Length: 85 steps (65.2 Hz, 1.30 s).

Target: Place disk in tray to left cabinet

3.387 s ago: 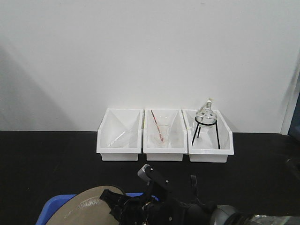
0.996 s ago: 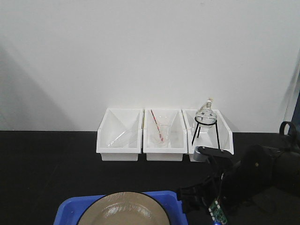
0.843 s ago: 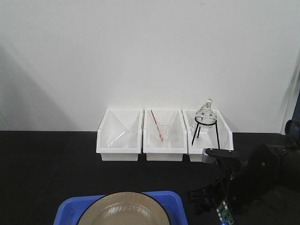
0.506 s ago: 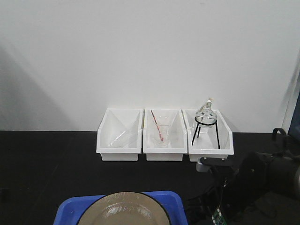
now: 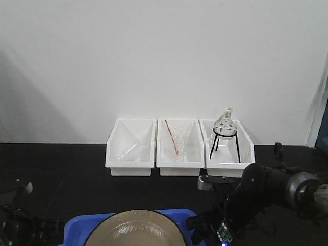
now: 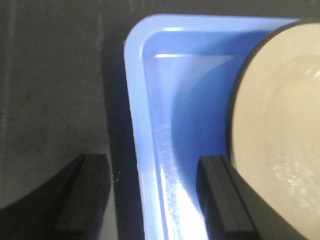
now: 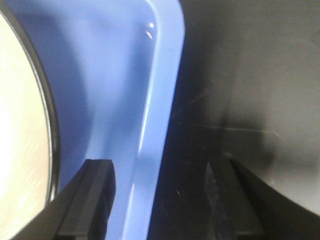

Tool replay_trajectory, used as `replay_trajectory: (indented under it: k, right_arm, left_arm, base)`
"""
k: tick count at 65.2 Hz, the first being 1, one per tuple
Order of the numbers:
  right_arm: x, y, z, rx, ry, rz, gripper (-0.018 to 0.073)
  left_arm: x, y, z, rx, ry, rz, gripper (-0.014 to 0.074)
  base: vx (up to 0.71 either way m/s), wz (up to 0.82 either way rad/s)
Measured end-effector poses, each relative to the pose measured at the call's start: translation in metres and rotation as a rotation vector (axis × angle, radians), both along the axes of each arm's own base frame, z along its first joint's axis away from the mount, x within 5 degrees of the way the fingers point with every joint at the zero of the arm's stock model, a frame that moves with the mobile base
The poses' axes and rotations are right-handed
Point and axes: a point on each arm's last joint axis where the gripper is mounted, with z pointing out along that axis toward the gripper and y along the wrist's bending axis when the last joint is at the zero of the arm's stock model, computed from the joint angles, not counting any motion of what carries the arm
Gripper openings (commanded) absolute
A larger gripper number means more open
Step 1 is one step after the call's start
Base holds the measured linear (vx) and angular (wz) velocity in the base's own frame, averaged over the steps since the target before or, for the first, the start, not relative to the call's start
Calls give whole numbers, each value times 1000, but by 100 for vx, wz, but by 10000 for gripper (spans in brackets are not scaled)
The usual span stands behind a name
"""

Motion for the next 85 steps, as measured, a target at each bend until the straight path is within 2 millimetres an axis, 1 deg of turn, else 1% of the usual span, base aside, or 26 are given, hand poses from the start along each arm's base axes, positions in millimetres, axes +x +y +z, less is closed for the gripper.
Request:
replay_trajectory:
  k: [6, 15, 24, 32, 41, 49, 62, 67, 72, 77, 80, 85]
  right_arm:
    - [2, 1, -4, 0, 11, 4, 467]
    - [2, 2, -9, 4, 32, 8, 467]
    - [2, 2, -15, 2, 48, 8, 467]
    - [2, 3, -16, 9, 57, 5, 466]
    - [2, 5, -16, 32, 67, -7, 451]
    - [2, 5, -22, 36, 84, -11, 438]
    - [4, 7, -25, 55, 92, -23, 415]
    - [4, 7, -25, 61, 95, -26, 376]
    - [4, 8, -26, 70, 105, -29, 325]
    - [2, 9, -27, 77, 126, -31, 249]
    - [1, 9, -27, 82, 147, -36, 201]
    - [-1, 8, -27, 74, 169, -44, 97]
  left_arm:
    - [4, -4, -14, 1, 36, -9, 514]
    - [9, -9, -30, -3, 69, -7, 514]
    - [13, -17, -44, 0, 92, -14, 514]
    - [14, -24, -53, 2, 109, -28, 514]
    - [17, -29, -58, 3, 121, -40, 514]
    - [21, -29, -59, -1, 118, -35, 512]
    - [25, -30, -61, -5, 116, -28, 500]
    - [25, -30, -61, -5, 116, -30, 472]
    - [26, -30, -62, -5, 118, -31, 414]
    - [26, -30, -62, -4, 119, -31, 351]
    - [26, -30, -63, -2, 121, -34, 299]
    - [28, -29, -62, 1, 123, -40, 213]
  base:
    - [0, 0]
    - [0, 0]
    - [0, 0]
    - [0, 0]
    - [0, 0]
    - [0, 0]
    - [0, 0]
    - [0, 0]
    - [0, 0]
    - [0, 0]
    - [0, 0]
    - [0, 0]
